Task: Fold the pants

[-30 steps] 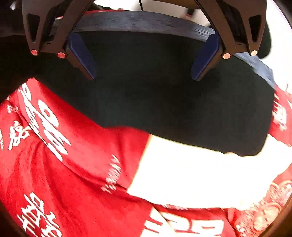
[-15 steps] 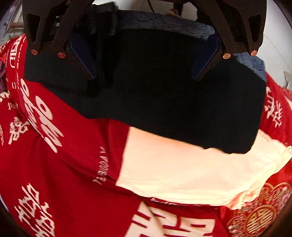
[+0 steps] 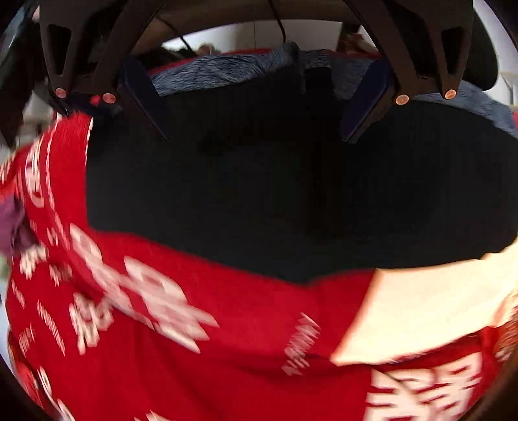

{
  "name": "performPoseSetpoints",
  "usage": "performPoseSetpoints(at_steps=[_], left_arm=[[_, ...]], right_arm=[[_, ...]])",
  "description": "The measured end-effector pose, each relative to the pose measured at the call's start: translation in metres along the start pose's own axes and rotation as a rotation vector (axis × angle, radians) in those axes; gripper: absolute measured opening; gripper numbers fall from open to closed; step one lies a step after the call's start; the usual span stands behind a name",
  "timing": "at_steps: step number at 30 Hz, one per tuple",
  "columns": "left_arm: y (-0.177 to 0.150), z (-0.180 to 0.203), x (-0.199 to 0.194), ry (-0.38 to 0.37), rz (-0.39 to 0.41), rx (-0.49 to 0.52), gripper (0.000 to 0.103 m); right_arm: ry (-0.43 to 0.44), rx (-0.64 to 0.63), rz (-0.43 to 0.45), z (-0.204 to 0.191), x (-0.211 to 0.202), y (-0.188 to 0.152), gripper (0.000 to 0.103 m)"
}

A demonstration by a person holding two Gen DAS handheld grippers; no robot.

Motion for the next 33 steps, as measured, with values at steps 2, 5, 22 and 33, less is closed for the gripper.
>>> performPoseSetpoints(at_steps=[2, 5, 22, 33], left_arm=[[-0.009, 0.003, 0.024, 0.044, -0.066, 0.024, 0.103], [-0.006, 0.003, 0.027, 0.071, -0.050, 0.036, 0.103], [-0.011, 0.003, 0.024, 0.063, -0.034, 0.024, 0.103], [-0.021, 0.010, 0.031, 0.088, -0.018, 0.040, 0.103]], right_arm=[[0.077, 0.077, 0.049, 0.013, -0.004, 0.004, 0.087], [0.106, 0.106, 0.053, 0.011, -0.012, 0.007, 0.087], [0.046, 0.090, 0.097, 0.011, 0.030, 0.119, 0.091], [-0.218, -0.019, 0.047, 0.024, 0.026, 0.022, 0.103]])
Point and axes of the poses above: each gripper's, at about its wrist camera, not at the fingertips, and x roughly the way its jaws point, z to its right, y to its top, the point moved 9 cm from there along x, roughly the way its jaws point, and after that the axes turned 10 degrees about x, right-handed, at the moved point
